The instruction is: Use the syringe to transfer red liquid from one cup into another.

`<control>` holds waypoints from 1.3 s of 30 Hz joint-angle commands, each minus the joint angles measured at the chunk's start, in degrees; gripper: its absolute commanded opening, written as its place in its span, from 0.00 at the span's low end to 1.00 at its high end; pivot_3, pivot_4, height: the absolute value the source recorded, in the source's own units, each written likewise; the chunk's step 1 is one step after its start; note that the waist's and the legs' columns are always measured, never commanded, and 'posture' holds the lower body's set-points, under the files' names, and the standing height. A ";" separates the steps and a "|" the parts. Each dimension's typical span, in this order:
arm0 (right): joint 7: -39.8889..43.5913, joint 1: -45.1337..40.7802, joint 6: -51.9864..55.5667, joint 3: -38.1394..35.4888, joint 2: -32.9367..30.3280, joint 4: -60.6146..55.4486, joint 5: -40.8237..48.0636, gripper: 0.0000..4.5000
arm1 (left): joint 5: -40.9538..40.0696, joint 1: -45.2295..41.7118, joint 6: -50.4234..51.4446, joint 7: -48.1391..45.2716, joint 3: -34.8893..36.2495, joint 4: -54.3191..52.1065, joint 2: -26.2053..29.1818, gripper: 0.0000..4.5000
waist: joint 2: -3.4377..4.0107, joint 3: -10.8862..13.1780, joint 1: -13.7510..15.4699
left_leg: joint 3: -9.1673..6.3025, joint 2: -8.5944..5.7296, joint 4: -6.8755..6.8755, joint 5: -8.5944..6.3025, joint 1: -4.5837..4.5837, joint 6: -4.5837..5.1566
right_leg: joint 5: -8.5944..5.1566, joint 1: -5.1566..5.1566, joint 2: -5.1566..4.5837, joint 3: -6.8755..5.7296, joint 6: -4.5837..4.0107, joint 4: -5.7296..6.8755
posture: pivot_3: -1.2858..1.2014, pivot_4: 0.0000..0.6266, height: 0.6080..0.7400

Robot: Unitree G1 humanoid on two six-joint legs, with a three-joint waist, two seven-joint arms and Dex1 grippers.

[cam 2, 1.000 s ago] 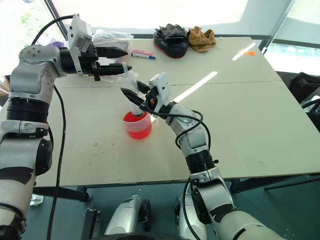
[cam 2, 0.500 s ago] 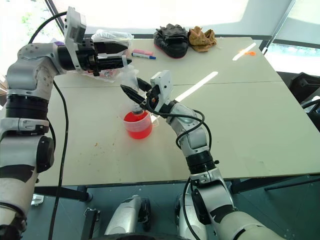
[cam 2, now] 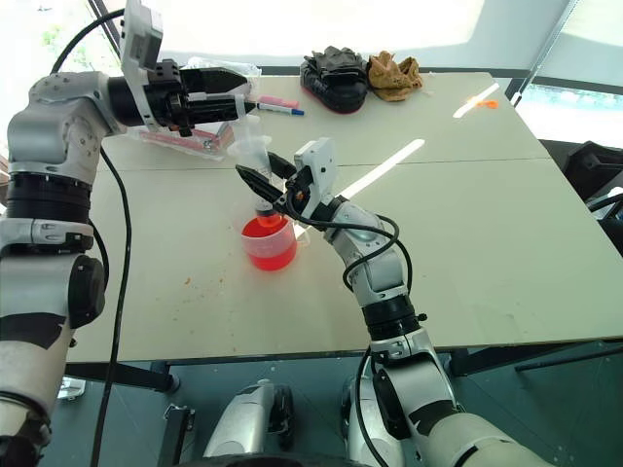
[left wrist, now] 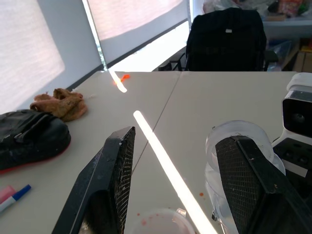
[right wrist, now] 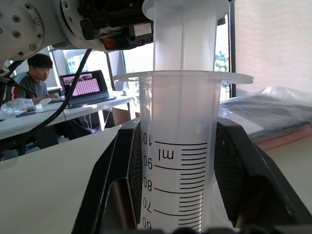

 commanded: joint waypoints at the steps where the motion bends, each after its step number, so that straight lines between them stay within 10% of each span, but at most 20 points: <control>1: 3.00 0.71 0.16 5.11 1.18 -1.54 -0.64 0.32 | -2.18 -4.95 -1.41 3.17 4.93 -0.46 0.88 0.57 | 0.00 0.00 -0.01 | 0.00 0.00 0.00 0.00 0.00 0.00 | 0.00 0.00 0.00 0.00 0.00 0.00 | 0.52 0.24 1.00; 39: -4.82 -6.47 6.46 -4.65 -1.29 -10.37 6.64 0.32 | -7.92 16.06 13.48 4.16 10.33 -19.91 15.97 0.57 | 0.00 0.00 -0.01 | -0.04 0.07 0.01 0.00 0.01 -0.01 | 0.00 0.00 -0.02 0.00 -0.01 0.02 | 0.52 0.24 1.00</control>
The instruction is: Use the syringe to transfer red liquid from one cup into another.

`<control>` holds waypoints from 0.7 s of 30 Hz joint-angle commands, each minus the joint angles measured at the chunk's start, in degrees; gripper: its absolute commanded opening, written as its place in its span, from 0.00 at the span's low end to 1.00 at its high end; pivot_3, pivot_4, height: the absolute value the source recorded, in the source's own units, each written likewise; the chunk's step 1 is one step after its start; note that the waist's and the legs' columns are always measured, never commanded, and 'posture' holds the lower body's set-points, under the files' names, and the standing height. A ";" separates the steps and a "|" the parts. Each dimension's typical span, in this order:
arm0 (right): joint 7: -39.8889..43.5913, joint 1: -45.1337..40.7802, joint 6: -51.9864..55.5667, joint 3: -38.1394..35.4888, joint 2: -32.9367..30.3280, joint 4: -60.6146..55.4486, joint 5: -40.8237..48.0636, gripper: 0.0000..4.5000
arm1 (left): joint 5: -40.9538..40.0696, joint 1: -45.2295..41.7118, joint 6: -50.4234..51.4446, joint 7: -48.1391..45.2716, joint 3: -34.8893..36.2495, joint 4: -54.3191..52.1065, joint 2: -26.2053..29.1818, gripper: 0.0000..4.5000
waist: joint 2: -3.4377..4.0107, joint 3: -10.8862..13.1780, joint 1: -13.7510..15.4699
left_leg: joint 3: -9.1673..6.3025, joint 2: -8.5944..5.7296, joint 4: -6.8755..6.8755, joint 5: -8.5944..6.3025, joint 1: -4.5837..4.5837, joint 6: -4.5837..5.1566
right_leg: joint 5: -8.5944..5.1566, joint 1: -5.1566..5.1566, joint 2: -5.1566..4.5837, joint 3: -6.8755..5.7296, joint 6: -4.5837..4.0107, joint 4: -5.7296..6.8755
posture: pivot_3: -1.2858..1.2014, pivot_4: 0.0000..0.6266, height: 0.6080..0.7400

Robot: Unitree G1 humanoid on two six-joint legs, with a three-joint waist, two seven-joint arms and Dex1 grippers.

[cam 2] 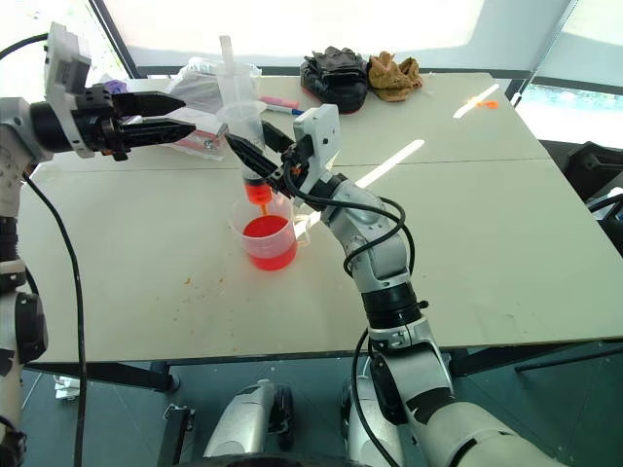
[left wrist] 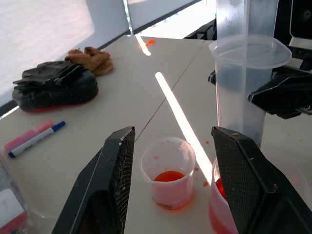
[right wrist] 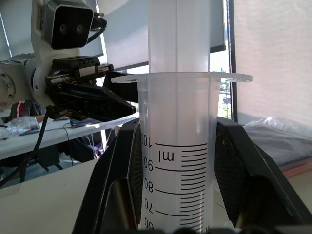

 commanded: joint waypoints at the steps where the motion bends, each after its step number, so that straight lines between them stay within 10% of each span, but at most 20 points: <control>1: -1.40 -1.96 1.21 -1.97 -0.66 -5.03 2.32 0.32 | -2.86 1.34 2.26 2.68 4.57 -3.33 1.27 0.57 | 0.00 0.00 0.03 | -0.01 0.00 0.00 0.00 0.00 0.00 | 0.00 0.00 0.00 0.00 0.00 0.00 | 0.52 0.24 1.00; 13: -4.58 -7.14 6.44 -5.91 -0.79 -3.21 7.02 0.32 | -5.21 6.27 2.34 13.88 8.65 -7.98 -3.78 0.57 | 0.00 0.00 0.03 | 0.00 0.00 0.00 0.00 0.00 -0.01 | 0.00 0.01 -0.01 0.00 0.00 0.00 | 0.52 0.24 1.00; 21: -1.84 -21.36 -8.07 -8.28 -0.41 20.83 2.16 0.32 | -2.61 6.05 -3.06 17.57 6.64 -5.33 -7.57 0.57 | -0.01 0.00 -0.14 | 0.04 -0.04 -0.03 0.00 0.04 0.00 | 0.01 0.03 0.00 0.00 -0.01 -0.01 | 0.52 0.24 1.00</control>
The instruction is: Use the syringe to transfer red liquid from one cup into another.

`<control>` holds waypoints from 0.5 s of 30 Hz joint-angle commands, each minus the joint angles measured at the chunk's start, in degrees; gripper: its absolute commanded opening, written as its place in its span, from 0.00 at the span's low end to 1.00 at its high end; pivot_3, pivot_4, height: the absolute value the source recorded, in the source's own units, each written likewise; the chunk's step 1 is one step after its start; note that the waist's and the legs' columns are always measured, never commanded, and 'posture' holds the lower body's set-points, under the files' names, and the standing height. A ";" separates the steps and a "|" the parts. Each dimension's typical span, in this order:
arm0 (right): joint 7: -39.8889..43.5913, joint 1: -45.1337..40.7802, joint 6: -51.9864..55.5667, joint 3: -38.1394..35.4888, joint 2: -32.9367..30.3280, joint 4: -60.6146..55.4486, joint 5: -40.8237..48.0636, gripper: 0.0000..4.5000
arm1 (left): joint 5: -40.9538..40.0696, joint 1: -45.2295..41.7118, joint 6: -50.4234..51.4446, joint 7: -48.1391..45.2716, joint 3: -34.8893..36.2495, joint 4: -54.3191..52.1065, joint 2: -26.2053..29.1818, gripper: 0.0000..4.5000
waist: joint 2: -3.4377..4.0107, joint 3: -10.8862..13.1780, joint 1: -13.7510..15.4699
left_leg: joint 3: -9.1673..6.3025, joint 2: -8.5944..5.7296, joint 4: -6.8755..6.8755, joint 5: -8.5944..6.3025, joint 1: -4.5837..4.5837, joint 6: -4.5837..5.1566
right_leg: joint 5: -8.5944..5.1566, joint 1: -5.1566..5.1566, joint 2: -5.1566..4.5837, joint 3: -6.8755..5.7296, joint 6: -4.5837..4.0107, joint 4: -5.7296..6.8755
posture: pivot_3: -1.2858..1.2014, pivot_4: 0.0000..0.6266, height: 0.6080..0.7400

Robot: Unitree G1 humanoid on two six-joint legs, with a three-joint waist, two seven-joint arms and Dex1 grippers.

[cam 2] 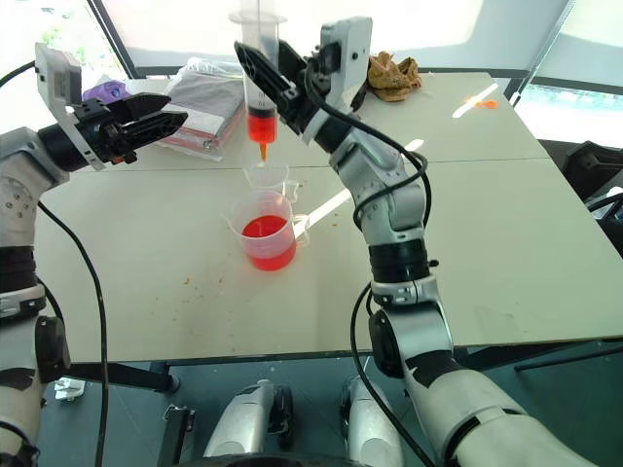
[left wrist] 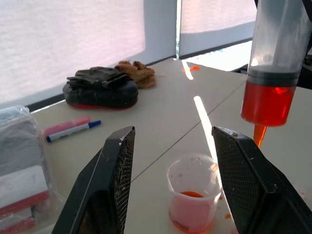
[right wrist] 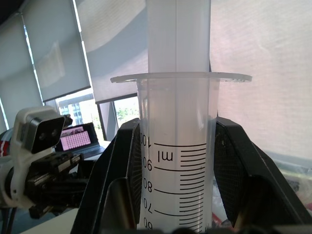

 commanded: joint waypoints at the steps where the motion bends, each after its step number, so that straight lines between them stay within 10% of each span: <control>1: 2.22 -4.71 -9.01 -0.26 0.83 10.05 -2.88 0.32 | 1.28 -0.90 -3.66 1.21 -0.22 0.74 -0.51 0.57 | 0.00 0.00 -0.04 | 0.00 0.00 0.00 0.00 0.01 0.00 | 0.00 0.00 0.01 0.00 0.00 0.00 | 0.52 0.24 1.00; 15: 6.77 -12.95 -31.93 -0.86 3.71 42.37 -10.42 0.32 | 7.27 -15.27 -17.12 -1.70 -4.05 18.92 -1.38 0.57 | -0.01 0.01 0.16 | 0.04 0.01 0.00 0.13 -0.05 -0.21 | 0.01 0.00 -0.02 -0.01 0.01 -0.03 | 0.52 0.24 1.00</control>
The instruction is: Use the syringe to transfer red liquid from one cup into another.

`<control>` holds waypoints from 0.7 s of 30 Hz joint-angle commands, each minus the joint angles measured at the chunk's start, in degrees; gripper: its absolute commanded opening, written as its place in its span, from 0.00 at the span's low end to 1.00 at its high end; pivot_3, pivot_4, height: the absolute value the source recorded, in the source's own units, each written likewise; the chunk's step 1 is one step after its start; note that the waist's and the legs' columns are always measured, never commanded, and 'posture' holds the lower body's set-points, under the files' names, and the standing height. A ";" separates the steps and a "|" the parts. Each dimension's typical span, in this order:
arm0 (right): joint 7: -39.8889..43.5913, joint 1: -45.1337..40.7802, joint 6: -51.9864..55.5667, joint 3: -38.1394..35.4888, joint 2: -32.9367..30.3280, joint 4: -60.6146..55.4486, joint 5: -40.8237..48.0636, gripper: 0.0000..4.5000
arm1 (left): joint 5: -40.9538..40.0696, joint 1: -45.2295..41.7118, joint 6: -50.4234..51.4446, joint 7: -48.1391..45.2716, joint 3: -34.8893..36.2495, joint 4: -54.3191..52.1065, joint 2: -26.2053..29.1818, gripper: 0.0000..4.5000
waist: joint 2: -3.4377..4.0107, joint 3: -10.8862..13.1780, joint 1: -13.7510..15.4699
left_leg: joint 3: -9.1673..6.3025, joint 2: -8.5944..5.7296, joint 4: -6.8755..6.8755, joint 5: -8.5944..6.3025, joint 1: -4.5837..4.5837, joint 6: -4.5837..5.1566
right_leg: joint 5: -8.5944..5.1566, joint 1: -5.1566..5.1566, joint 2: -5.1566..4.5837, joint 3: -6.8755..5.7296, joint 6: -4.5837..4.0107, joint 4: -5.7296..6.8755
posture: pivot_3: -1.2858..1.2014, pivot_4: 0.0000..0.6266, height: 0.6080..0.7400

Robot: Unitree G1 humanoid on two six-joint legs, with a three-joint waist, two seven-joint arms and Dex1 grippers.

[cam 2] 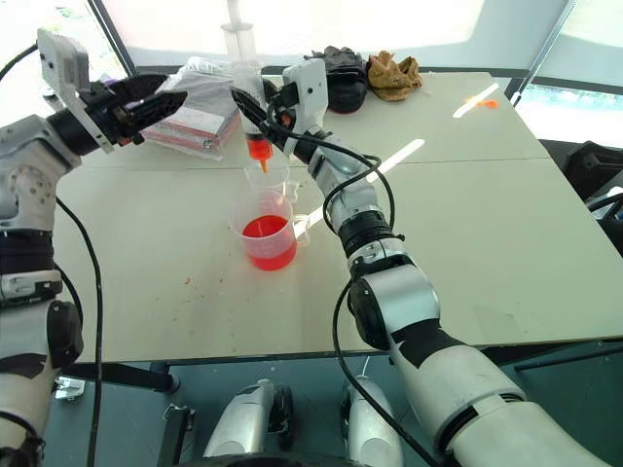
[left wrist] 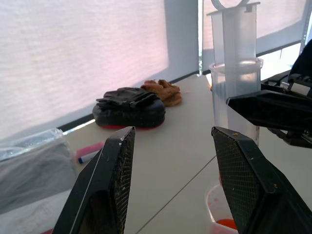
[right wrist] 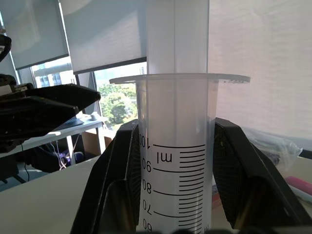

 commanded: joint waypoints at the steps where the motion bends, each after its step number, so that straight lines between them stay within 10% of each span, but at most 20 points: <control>1: 0.46 -2.92 -4.35 -0.78 0.74 1.53 -1.09 0.32 | 3.30 -9.14 -6.60 -3.78 -2.29 8.40 0.44 0.57 | -0.01 0.01 0.05 | 0.03 -0.03 0.01 0.00 -0.01 0.01 | 0.00 0.00 0.00 -0.02 0.00 0.00 | 0.52 0.24 1.00; 10: 0.15 -3.49 -7.34 -1.33 0.45 5.26 -3.46 0.32 | 9.93 -29.97 -19.05 -11.74 -6.05 34.98 -3.56 0.57 | -0.02 0.01 -0.24 | 0.17 -0.07 -0.01 -0.01 -0.02 0.02 | 0.00 0.00 0.02 -0.03 0.01 0.00 | 0.52 0.24 1.00; 21: 0.09 -3.50 -7.80 -2.02 1.12 5.28 -4.32 0.32 | 15.33 -34.06 -25.59 -13.26 -6.58 44.49 -4.98 0.57 | -0.06 0.07 -1.56 | 0.05 -0.04 -0.01 -0.12 -0.02 0.21 | 0.00 -0.04 0.01 -0.03 0.01 0.03 | 0.52 0.24 1.00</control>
